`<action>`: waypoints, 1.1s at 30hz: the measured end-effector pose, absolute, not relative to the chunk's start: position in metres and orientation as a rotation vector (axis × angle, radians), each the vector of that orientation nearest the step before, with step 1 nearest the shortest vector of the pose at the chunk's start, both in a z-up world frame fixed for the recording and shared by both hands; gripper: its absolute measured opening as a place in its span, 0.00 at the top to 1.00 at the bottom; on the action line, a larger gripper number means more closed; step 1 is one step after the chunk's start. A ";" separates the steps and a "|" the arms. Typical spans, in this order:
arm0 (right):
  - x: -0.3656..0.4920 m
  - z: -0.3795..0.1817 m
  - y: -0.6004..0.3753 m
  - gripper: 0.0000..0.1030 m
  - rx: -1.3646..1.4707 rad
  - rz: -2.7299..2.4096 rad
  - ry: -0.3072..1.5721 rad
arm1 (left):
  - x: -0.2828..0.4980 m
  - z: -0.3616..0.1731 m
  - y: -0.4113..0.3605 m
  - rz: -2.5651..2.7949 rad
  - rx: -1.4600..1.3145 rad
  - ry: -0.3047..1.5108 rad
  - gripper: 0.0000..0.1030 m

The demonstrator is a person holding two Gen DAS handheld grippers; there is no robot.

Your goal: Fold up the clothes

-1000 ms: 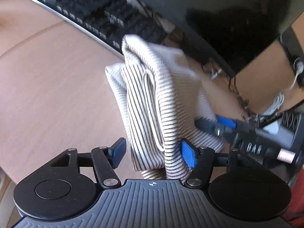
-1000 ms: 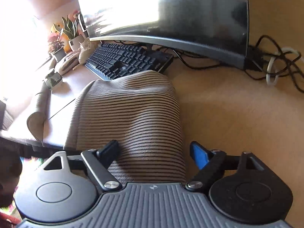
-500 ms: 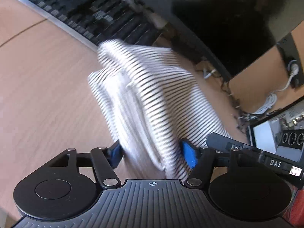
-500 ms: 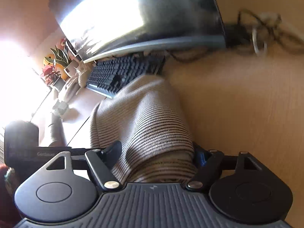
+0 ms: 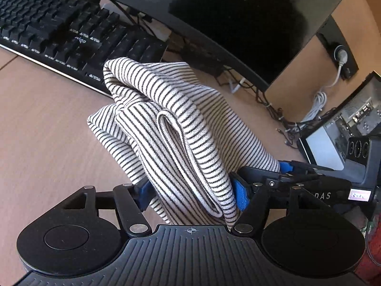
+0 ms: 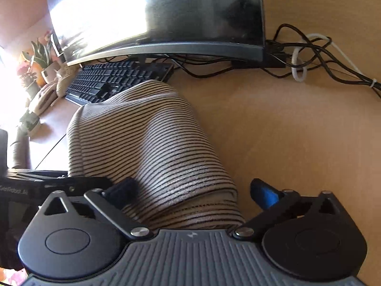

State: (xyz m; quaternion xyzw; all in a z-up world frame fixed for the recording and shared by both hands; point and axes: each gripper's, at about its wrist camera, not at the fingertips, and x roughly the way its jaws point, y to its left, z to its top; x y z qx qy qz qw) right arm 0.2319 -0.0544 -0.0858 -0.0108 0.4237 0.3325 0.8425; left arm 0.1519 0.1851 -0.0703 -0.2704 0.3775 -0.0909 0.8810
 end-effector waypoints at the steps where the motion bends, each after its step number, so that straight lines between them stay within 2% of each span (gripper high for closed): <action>1: 0.230 -0.085 -0.055 0.00 -0.022 0.706 0.889 | 0.150 -0.070 0.184 -0.182 -0.564 0.781 0.30; 6: 0.219 -0.079 -0.066 0.00 -0.038 0.752 0.858 | 0.133 -0.061 0.171 -0.051 -0.519 0.749 0.22; 9: 0.212 -0.077 -0.083 0.00 -0.044 0.797 0.859 | 0.111 -0.051 0.157 0.070 -0.515 0.703 0.22; 13: 0.189 -0.072 -0.113 0.00 -0.093 0.851 0.772 | 0.079 -0.040 0.124 0.239 -0.475 0.653 0.21; 14: 0.185 -0.072 -0.119 0.00 -0.091 0.866 0.754 | 0.071 -0.039 0.114 0.273 -0.470 0.647 0.19; 16: 0.178 -0.077 -0.131 0.00 -0.096 0.888 0.756 | 0.053 -0.038 0.093 0.339 -0.483 0.642 0.08; 19: 0.167 -0.086 -0.149 0.00 -0.115 0.913 0.758 | 0.032 -0.042 0.059 0.428 -0.483 0.639 0.02; 21: 0.155 -0.091 -0.161 0.00 -0.160 0.910 0.690 | 0.020 -0.047 0.035 0.488 -0.459 0.624 0.00; 33: 0.151 -0.103 -0.196 0.00 -0.177 0.917 0.558 | 0.013 -0.070 -0.042 0.601 -0.375 0.632 0.00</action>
